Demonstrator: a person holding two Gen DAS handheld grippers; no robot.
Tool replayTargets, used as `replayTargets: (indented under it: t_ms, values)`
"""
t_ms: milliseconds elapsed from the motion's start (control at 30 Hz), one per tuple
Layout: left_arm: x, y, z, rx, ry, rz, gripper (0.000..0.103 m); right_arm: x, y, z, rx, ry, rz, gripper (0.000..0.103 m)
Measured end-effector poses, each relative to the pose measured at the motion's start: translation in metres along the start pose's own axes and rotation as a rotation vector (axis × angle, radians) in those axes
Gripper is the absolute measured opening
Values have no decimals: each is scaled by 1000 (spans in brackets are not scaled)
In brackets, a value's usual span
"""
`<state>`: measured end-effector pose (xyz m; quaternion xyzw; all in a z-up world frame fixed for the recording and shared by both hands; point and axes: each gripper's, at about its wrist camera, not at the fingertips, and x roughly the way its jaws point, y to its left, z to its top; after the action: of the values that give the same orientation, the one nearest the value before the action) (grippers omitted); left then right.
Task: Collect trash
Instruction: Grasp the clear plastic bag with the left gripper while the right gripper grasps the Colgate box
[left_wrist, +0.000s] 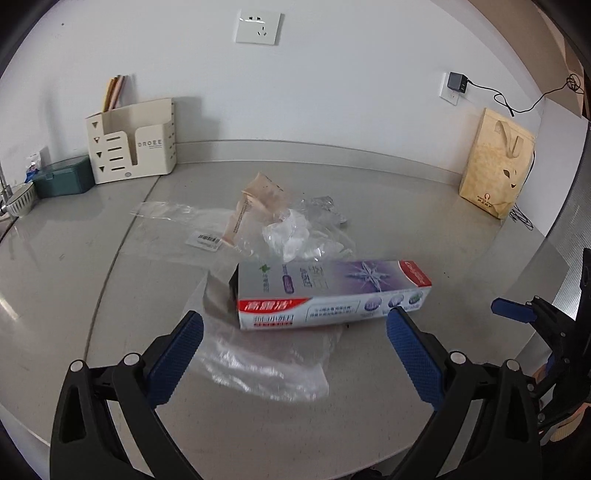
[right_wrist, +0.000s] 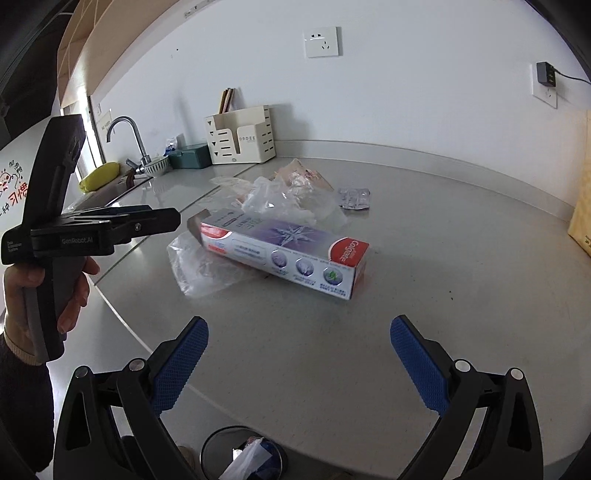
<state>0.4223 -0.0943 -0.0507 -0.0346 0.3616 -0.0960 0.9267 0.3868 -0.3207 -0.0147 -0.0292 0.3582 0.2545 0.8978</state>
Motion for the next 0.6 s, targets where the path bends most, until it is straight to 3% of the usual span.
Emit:
replayTargets:
  t_ms: [367, 500, 600]
  values:
    - [92, -5, 35, 8, 91, 110, 78, 87, -32, 31, 4, 93, -27, 100]
    - [103, -2, 42, -12, 104, 83, 76, 102, -35, 37, -15, 117, 10, 100]
    - [110, -1, 48, -19, 117, 77, 67, 109, -37, 43, -40, 126, 27, 100]
